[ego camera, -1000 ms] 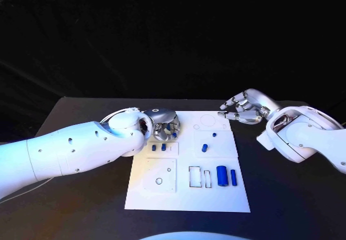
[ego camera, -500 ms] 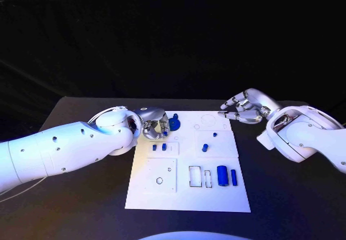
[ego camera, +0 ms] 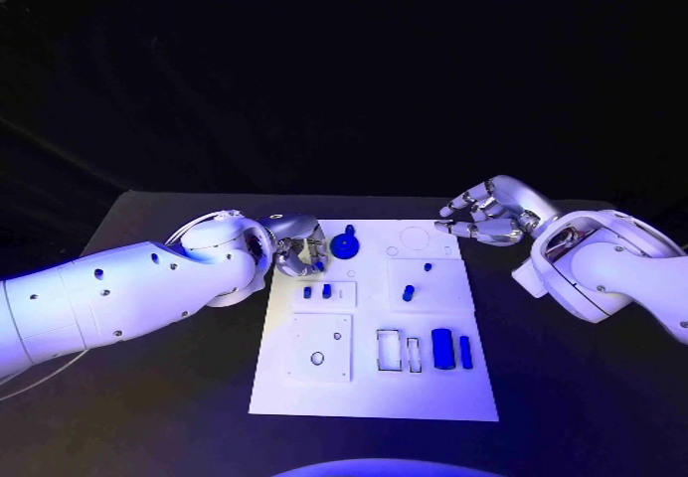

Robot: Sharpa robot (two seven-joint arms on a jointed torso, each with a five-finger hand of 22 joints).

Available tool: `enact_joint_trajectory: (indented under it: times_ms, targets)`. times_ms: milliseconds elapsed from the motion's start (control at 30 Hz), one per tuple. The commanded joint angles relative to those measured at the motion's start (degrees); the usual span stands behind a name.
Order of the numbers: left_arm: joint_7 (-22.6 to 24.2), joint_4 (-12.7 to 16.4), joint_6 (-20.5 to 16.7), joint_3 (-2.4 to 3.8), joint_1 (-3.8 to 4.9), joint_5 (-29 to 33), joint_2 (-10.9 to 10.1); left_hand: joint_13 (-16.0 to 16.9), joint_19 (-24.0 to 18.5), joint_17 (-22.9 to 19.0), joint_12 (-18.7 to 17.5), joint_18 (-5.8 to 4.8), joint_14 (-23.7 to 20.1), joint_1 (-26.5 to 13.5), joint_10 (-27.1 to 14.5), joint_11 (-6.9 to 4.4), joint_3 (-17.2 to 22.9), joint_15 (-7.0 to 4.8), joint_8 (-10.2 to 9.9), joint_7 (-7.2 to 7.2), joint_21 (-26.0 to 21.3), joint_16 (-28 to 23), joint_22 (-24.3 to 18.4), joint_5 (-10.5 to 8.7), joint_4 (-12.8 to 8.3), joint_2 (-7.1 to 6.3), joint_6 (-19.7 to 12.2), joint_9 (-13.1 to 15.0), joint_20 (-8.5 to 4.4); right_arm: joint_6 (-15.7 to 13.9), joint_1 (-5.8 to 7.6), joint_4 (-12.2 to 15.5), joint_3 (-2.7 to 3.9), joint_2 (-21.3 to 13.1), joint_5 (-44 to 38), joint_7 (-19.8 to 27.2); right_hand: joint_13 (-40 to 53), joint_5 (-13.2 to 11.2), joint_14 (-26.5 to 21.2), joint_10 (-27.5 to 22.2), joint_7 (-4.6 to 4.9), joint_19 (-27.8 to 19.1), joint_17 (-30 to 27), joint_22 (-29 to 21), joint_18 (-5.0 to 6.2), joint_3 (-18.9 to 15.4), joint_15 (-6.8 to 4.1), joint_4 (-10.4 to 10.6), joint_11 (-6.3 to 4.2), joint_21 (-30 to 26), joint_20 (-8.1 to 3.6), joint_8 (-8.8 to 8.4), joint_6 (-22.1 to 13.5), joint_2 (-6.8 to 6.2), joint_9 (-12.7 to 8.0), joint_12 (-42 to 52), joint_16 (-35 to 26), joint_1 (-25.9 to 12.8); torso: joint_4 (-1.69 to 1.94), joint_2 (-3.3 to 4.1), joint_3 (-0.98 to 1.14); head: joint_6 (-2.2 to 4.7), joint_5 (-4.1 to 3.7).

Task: Assemble the parts on the task board

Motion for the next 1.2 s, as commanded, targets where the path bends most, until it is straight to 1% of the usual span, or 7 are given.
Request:
enact_joint_trajectory:
  times_ms: [33,100,467,700,800,1000,1200]
  targets:
    - [-0.21,0.04,1.34,0.03,0.00,0.87,-0.01,-0.06,0.36,-0.05,-0.32,-0.72,-0.33,-0.71,0.54,0.05,-0.26,0.05,-0.26,-0.02,0.23,-0.29,0.01,-0.01,-0.13,0.05,0.37,0.05,-0.05,0.34,-0.02,0.03,0.01,-0.02,-0.26,0.32,3.44,0.32,4.21,-0.13,-0.16,-0.24,7.33,1.99,1.10,0.01,-0.44,0.25,-0.18,-0.28,-0.09,0.30,-0.07,0.43,0.07,-0.21,-0.15,0.13,-0.05,-0.01,0.05,-0.06,0.02]
    - [-0.19,0.06,1.45,0.03,0.00,0.98,-0.01,-0.06,0.36,-0.05,-0.32,-0.72,-0.33,-0.71,0.54,0.05,-0.26,0.05,-0.26,-0.02,0.23,-0.29,0.01,-0.01,-0.13,0.05,0.37,0.05,-0.05,0.33,-0.02,0.05,0.01,-0.02,-0.26,0.32,3.44,0.32,4.21,-0.13,-0.16,-0.24,7.33,1.99,1.10,0.01,-0.44,0.25,-0.18,-0.28,-0.09,0.30,-0.07,0.43,0.07,-0.21,-0.15,0.13,-0.03,-0.02,0.07,-0.13,-0.01]
    - [-0.22,-0.22,2.06,0.02,0.00,1.37,0.34,-0.06,0.38,-0.11,-0.43,-0.72,-0.35,-0.77,0.66,0.02,-0.27,0.03,-0.31,-0.05,0.24,-0.31,0.04,-0.01,-0.14,0.07,0.48,0.05,-0.05,0.32,-0.02,0.12,0.01,-0.07,-0.26,0.27,3.44,0.32,4.21,-0.13,-0.16,-0.24,7.33,1.99,1.10,0.01,-0.44,0.25,-0.18,-0.28,-0.09,0.30,-0.07,0.43,0.07,-0.21,-0.15,0.13,-0.01,-0.02,0.05,-0.17,0.04]
    - [-0.21,-0.68,2.39,0.00,-0.01,1.46,0.71,-0.06,0.33,-0.31,-0.49,-0.71,-0.41,-0.79,0.72,0.01,-0.27,0.01,-0.34,-0.07,0.20,-0.39,-0.02,0.00,-0.16,0.09,0.53,0.05,-0.05,0.32,-0.02,0.17,0.01,-0.06,-0.26,0.28,3.44,0.32,4.21,-0.13,-0.16,-0.24,7.33,1.99,1.10,0.01,-0.44,0.25,-0.18,-0.28,-0.09,0.30,-0.07,0.43,0.07,-0.21,-0.15,0.13,-0.02,-0.01,-0.02,-0.22,0.00]
    - [-0.22,-0.84,2.41,0.00,-0.01,1.48,0.88,-0.06,0.29,-0.33,-0.51,-0.70,-0.41,-0.79,0.73,0.00,-0.27,0.01,-0.35,-0.07,0.17,-0.40,-0.08,0.00,-0.16,0.09,0.54,0.05,-0.04,0.32,-0.02,0.18,0.01,-0.05,-0.26,0.28,3.44,0.32,4.21,-0.13,-0.16,-0.24,7.33,1.99,1.10,0.01,-0.44,0.25,-0.18,-0.28,-0.09,0.30,-0.07,0.43,0.07,-0.21,-0.15,0.13,0.00,0.00,0.02,-0.20,0.01]
    - [-0.26,-1.22,2.43,0.00,-0.02,1.49,1.29,-0.05,0.30,-0.32,-0.55,-0.71,-0.42,-0.77,0.78,-0.01,-0.26,0.00,-0.37,-0.09,0.18,-0.39,-0.05,0.00,-0.20,0.10,0.57,0.05,-0.04,0.32,-0.02,0.21,0.01,-0.02,-0.26,0.29,3.44,0.32,4.21,-0.13,-0.16,-0.24,7.33,1.99,1.10,0.01,-0.44,0.25,-0.18,-0.28,-0.09,0.30,-0.07,0.43,0.07,-0.21,-0.15,0.13,-0.01,0.03,-0.01,-0.31,-0.03]
    - [-0.27,-1.53,2.82,-0.01,-0.02,1.49,1.66,-0.04,0.29,-0.36,-0.60,-0.71,-0.43,-0.75,0.86,-0.04,-0.24,-0.02,-0.40,-0.11,0.17,-0.41,-0.05,0.01,-0.25,0.14,0.63,0.06,-0.04,0.34,-0.02,0.23,0.01,-0.03,-0.26,0.27,3.44,0.32,4.21,-0.13,-0.16,-0.24,7.33,1.99,1.10,0.01,-0.44,0.25,-0.18,-0.28,-0.09,0.30,-0.07,0.43,0.07,-0.21,-0.15,0.13,-0.03,0.01,0.00,-0.46,-0.10]
